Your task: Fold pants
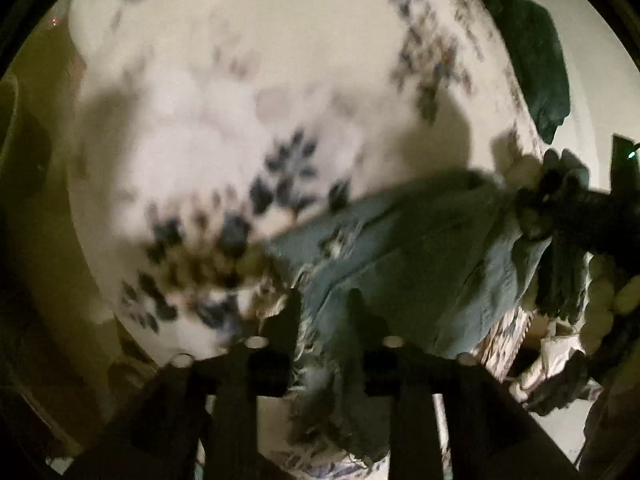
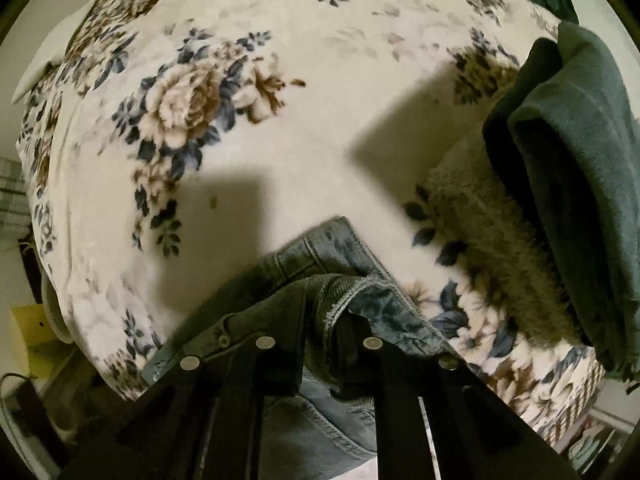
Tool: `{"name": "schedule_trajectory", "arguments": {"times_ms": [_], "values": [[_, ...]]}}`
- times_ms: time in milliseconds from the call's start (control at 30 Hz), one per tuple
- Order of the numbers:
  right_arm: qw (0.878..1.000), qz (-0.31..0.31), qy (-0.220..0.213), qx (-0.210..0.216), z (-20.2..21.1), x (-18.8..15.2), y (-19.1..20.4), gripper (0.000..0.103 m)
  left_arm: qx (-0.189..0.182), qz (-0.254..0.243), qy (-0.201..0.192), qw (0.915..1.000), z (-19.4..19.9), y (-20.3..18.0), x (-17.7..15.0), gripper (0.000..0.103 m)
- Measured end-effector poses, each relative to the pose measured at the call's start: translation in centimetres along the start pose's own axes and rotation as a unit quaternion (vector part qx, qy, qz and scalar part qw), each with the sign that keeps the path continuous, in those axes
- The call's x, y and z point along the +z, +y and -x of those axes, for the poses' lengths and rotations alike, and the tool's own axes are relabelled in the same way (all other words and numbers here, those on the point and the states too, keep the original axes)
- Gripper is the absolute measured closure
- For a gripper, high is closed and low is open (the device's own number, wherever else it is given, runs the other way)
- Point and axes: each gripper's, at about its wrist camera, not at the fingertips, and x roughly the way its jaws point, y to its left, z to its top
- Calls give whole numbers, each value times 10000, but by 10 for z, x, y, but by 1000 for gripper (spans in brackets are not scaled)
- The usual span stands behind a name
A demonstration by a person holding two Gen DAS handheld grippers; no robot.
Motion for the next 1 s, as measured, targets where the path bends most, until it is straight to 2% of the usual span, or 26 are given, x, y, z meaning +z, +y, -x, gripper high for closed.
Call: {"name": "schedule_trajectory", "arguments": {"times_ms": [67, 200, 233, 267, 300, 467, 667, 767, 1000], "values": [[10000, -4, 51, -6, -3, 3, 2, 90, -74, 62, 196, 9998, -14, 2, -3, 77], [9999, 61, 53, -96, -9, 5, 7, 90, 203, -239, 181, 9993, -34, -12, -6, 80], [9999, 70, 48, -112, -10, 5, 8, 90, 318, -349, 44, 9989, -34, -16, -8, 80], [9999, 69, 53, -119, -10, 4, 8, 90, 360, -420, -53, 9985, -35, -20, -7, 94], [9999, 50, 52, -126, -11, 4, 7, 90, 449, -531, -164, 9974, -33, -24, -8, 101], [9998, 82, -65, -176, -3, 0, 9, 90, 577, -600, -876, 9927, 3, -31, -14, 101], [9994, 137, -297, -111, 13, -4, 10, 91, 559, -444, -1293, 9890, 37, -20, -9, 101], [9993, 210, -309, -61, 11, 2, 15, 91, 606, -324, -1287, 9893, 30, -17, -3, 101], [9994, 344, 0, 84, -34, 25, 32, 90, 750, 47, -1002, 9921, 3, 10, 8, 100]]}}
